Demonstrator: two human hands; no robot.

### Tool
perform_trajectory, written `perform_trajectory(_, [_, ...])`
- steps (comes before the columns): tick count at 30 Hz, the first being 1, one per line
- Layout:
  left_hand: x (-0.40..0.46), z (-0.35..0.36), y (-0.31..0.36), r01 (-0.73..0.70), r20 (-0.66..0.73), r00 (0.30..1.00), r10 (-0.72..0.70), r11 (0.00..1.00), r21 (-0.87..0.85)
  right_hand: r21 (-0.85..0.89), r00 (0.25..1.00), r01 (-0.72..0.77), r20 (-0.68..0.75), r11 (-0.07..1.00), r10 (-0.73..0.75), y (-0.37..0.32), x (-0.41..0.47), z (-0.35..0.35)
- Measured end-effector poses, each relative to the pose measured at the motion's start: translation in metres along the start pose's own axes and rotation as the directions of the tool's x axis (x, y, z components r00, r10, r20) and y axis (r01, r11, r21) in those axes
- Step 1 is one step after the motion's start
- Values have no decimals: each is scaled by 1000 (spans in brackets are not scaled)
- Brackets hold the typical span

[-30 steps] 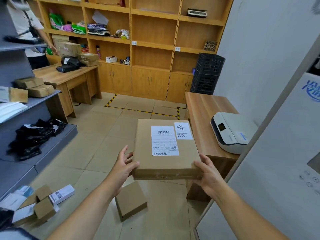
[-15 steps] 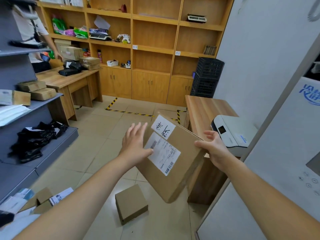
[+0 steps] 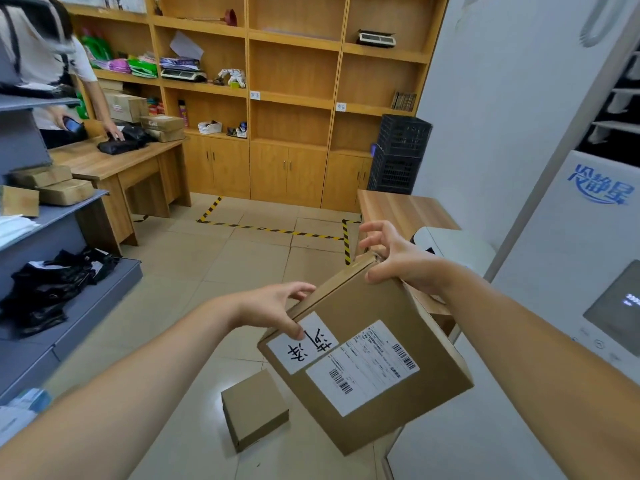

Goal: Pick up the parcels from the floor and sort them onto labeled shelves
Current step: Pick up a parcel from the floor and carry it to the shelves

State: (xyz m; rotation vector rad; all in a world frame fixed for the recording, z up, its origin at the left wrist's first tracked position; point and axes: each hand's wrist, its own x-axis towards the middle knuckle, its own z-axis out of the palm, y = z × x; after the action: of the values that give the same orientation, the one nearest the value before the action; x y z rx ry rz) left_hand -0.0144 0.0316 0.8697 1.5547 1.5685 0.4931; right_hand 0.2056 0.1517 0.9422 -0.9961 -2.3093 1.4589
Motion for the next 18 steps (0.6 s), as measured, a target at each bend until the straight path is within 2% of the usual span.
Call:
perform_trajectory(4, [0,4,-1,-37,0,999,37,990,-137,-16,1000,2,19,1000,-2,-6,-2,-6])
perform_trajectory(6, [0,5,-4,-45,-13,999,43,977,-210,-31,1000,-2,-16,1000,1,-6,0,-6])
perform_trajectory(10, [-1,3,-18,-19,-89,996,-11,945,-327,-22,969,8,-248,1000,-14,4,2,-6])
perform_trajectory(14, [-3,-3,-38,13,-201,973,-114,896,-443,-107,845,-16,-533,994,-44,28,-1,-6])
perform_trajectory(16, [-5,-6,-47,16,-254,952,-169,859,-512,-52,796,-14,-605,999,-20,44,-2,-3])
perform_trajectory(18, [-5,-8,-53,12,-295,929,-223,814,-580,24,804,-18,-593,1000,29,59,-4,4])
